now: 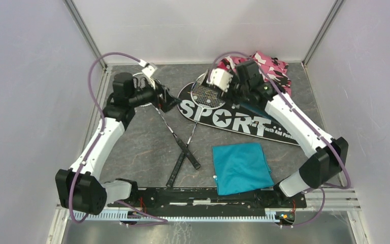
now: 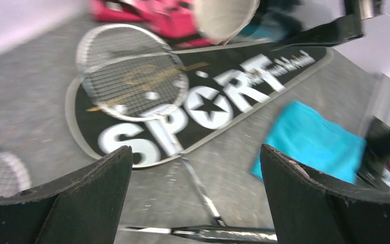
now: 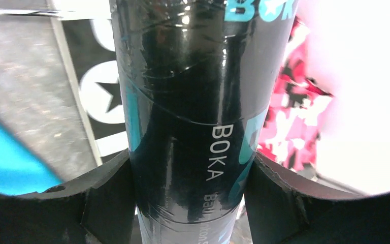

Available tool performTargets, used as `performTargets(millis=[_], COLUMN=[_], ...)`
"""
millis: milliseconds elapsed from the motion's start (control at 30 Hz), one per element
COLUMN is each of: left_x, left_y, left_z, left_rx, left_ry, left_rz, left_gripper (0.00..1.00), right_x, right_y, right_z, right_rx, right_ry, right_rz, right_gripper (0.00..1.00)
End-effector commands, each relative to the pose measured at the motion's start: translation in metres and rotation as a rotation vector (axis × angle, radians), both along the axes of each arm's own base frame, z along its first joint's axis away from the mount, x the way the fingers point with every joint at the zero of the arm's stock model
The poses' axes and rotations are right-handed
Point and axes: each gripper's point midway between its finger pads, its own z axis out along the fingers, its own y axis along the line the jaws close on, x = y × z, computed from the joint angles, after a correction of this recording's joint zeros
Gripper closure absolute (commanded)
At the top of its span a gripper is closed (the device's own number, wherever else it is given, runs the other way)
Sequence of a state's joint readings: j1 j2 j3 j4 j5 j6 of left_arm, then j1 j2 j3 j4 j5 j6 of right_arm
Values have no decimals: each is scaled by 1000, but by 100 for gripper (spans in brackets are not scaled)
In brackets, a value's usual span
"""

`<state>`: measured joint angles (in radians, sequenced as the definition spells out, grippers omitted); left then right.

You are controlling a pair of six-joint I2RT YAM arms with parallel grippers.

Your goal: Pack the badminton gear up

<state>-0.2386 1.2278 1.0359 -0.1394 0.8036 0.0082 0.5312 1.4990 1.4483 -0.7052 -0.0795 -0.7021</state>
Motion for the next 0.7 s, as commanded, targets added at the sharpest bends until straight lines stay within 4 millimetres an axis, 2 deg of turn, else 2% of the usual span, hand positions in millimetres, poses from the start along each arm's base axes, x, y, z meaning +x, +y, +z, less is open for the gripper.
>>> performTargets(millis=[0, 100, 167, 300, 433, 533, 667], left_x=[40, 52, 53, 51, 48, 47, 46], left_y=[46, 62, 63, 61, 59, 59, 59], left_z=[31, 27, 23, 14, 7, 0, -6], left_rx=[40, 75, 82, 82, 83, 92, 104], left_ry=[-51, -35, -31, -28, -32, -31, -36], left_rz=[299, 394, 402, 385, 369, 358, 346], left_gripper=[0, 0, 0, 0, 0, 0, 0], right_x=[62, 101, 127, 172, 210, 228, 233], right_y=[-47, -73, -88, -108, -129, -144, -158], right_z=[37, 36, 33, 8, -33, -63, -99], right_rx=[-88, -120, -144, -207, -277, -302, -319], right_ry=[-149, -154, -163, -187, -193, -168, -132], right_rz=[-237, -308, -340, -401, -458, -484, -508], right_gripper=[74, 73, 72, 71, 69, 67, 61])
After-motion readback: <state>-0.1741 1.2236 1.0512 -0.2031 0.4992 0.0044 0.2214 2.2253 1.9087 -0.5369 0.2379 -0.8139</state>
